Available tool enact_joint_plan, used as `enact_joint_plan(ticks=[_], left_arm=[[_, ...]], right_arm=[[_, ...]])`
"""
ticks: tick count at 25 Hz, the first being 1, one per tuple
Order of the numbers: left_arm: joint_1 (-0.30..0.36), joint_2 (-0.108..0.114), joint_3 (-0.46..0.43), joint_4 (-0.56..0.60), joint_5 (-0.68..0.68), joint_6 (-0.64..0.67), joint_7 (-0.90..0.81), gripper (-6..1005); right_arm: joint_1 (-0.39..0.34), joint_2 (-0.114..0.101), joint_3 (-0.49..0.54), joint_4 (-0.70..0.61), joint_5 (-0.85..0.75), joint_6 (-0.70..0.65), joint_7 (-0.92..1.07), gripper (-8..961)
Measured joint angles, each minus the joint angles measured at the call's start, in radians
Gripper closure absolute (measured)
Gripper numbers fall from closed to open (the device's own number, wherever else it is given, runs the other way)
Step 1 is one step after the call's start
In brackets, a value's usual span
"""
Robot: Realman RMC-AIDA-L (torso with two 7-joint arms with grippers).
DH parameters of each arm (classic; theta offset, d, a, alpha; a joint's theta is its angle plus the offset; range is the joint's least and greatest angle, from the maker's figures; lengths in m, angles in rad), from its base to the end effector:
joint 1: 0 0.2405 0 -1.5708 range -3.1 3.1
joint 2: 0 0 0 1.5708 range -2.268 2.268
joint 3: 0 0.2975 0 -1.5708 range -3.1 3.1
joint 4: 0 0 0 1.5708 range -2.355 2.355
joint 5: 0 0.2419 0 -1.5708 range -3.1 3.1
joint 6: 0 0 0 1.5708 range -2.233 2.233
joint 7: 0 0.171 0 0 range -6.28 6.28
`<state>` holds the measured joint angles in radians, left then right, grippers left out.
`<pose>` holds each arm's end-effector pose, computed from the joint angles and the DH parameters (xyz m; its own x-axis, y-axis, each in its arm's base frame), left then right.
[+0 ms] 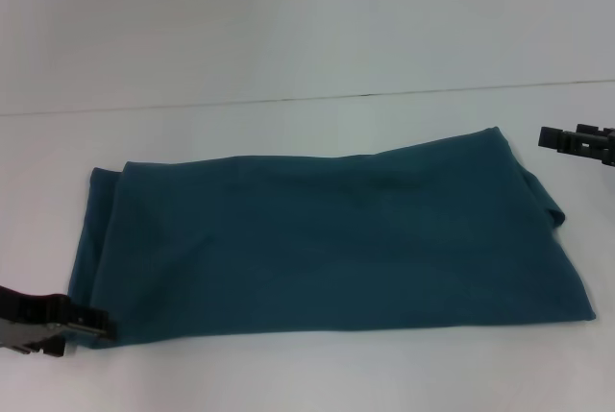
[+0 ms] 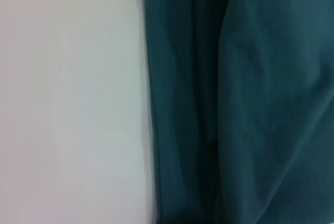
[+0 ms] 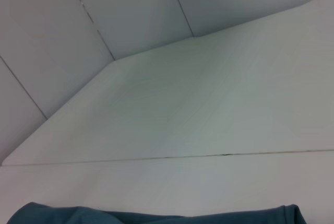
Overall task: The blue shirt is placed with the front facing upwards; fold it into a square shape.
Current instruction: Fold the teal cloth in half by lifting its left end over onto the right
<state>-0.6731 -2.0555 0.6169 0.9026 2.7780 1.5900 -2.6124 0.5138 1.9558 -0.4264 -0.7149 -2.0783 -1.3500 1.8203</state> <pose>-0.3455 0.4043 0.0072 0.1122 0.9853 0.1286 0.9531 -0.0701 -0.2945 0.3798 0.4247 0.0765 0.4848 -0.5575 -0.6739 -0.8645 -0.4225 -0.2724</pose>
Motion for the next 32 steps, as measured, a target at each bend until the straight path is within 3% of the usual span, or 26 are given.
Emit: enact_joint_plan(ticks=[32], left_arm=[[-0.077,-0.012,0.005,-0.040,-0.061,-0.021,0.058,175]], right_arm=[[0.011,0.005,-0.010,0.000,0.011,-0.008,-0.003,22]])
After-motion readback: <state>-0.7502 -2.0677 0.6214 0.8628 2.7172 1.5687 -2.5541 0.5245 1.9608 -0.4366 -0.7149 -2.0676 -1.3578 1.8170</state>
